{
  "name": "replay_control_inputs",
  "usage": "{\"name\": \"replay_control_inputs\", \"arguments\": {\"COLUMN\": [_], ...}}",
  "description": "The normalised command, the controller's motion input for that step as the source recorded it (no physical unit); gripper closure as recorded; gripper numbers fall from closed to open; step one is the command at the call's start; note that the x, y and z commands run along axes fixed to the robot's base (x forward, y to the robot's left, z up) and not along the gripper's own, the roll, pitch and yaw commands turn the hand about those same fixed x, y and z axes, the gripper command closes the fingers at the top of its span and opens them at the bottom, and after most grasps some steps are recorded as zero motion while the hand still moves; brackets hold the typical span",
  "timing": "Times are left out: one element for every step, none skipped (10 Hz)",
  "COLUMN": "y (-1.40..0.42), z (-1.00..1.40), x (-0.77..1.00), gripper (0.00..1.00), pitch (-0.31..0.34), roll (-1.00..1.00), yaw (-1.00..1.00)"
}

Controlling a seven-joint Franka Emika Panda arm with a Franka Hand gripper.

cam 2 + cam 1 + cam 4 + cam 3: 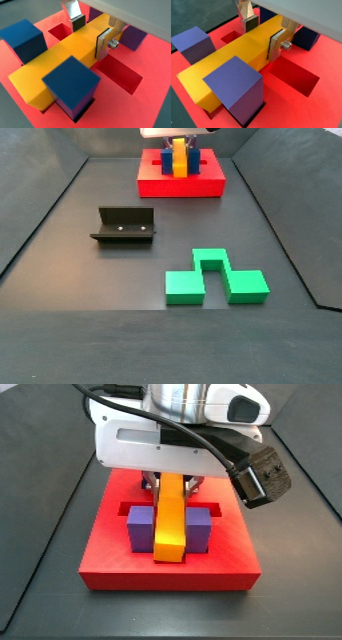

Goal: Pick up the yellow object. Move up. Move to above the board. Insert the yellow object.
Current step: Insert the yellow object.

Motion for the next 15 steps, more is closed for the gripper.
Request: {"name": "replay_control_inputs", "arguments": {"y": [-0.01,0.0,0.1,0.25,0.21,0.0,0.0,0.0,0.0,0.0,0.0,-0.01,0.0,0.0,0.0], "z": [0.0,-0.22,-0.13,-0.03,0.0,-0.04,-0.18,-0.24,-0.26,-0.29,-0.51,-0.74,-0.01,0.0,0.0], "x": [0.0,-0.05,0.12,0.33,0.13,0.13,0.07,0.02,0.0,-0.02,0.0,0.0,0.0,0.0,0.0], "gripper": [1.0,1.0,1.0,1.0,1.0,1.0,1.0,1.0,1.0,1.0,1.0,1.0,1.0,1.0,1.0], "pitch": [0.0,-0.034,0.034,0.193,0.086,0.071,0.0,-0.02,-0.033,-0.027,-0.067,-0.137,-0.044,0.007,0.0], "roll": [0.01,0.05,0.0,0.02,0.1,0.18,0.08,0.06,0.0,0.0,-0.01,-0.03,-0.03,0.0,0.0], "yaw": [0.0,0.05,0.09,0.08,0.28,0.26,0.41,0.45,0.15,0.0,0.0,0.0,0.0,0.0,0.0]}}
